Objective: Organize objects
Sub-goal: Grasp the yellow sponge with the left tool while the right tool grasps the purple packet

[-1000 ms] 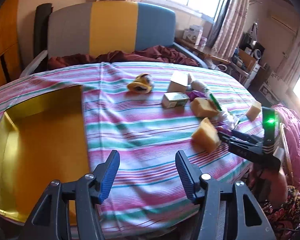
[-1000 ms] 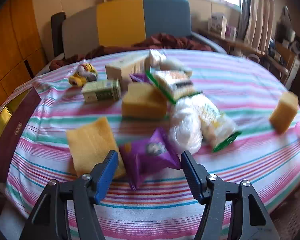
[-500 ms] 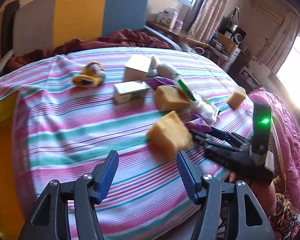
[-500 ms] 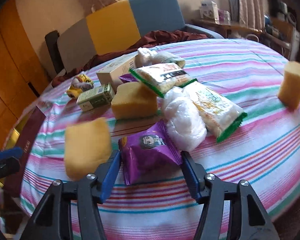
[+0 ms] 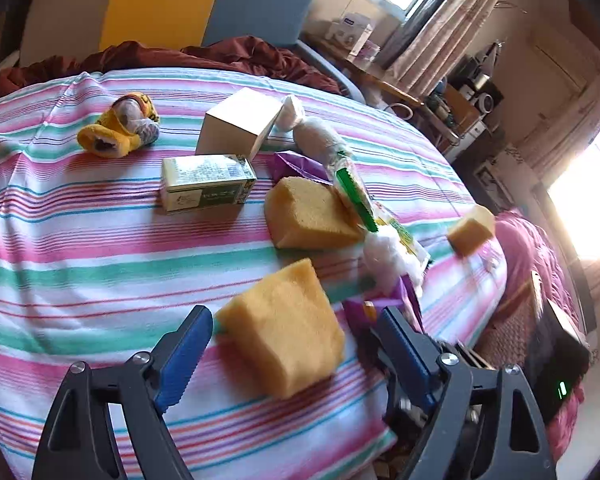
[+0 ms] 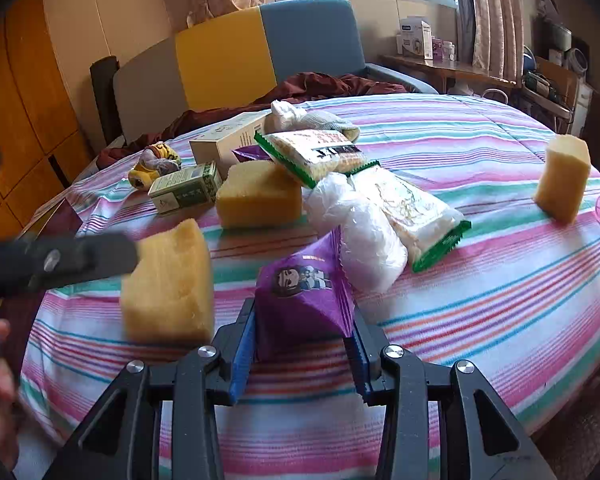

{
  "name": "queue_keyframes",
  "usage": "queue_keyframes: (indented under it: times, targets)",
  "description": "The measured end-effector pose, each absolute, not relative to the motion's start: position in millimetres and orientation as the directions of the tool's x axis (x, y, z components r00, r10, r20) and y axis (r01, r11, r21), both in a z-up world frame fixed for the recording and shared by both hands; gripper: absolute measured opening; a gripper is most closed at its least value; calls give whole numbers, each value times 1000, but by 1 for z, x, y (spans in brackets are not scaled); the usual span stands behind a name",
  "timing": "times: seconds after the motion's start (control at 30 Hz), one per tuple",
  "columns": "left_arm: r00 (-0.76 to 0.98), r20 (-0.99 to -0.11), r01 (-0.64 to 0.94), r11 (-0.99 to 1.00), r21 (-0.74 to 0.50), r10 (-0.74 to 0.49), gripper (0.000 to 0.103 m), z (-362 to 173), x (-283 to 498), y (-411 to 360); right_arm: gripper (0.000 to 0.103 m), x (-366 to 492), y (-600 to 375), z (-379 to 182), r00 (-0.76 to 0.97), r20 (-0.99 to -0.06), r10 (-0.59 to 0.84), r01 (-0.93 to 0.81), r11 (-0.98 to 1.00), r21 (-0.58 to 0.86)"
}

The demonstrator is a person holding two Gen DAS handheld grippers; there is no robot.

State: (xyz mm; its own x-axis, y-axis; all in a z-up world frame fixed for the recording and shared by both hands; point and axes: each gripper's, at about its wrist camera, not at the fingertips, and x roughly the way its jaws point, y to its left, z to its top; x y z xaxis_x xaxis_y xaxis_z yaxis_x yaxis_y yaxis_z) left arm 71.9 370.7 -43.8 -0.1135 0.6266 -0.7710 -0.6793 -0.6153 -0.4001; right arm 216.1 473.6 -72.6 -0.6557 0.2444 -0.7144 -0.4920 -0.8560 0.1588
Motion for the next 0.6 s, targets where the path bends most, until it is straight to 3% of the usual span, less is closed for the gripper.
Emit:
queue_keyframes:
  times: [0.23, 0.3, 0.43, 0.6]
  targets:
    - [-179, -847, -757, -620, -207, 501, 84, -66, 81, 397, 42, 218, 470, -74, -656, -709, 257, -492, -859, 143]
    - [-196, -846, -776, -606, -175, 495, 78, -67, 84, 395, 42, 218, 469, -74, -654, -709, 262, -492, -860, 136]
    - [-149, -815, -757, -595, -271, 560, 66, -65, 74, 375, 41, 217, 467, -74, -651, -709, 271, -495, -860, 125]
    - [-131, -793, -752, -581, -311, 594, 61, -62, 69, 348, 40, 217, 464, -73, -657, -707, 262, -487, -863, 133]
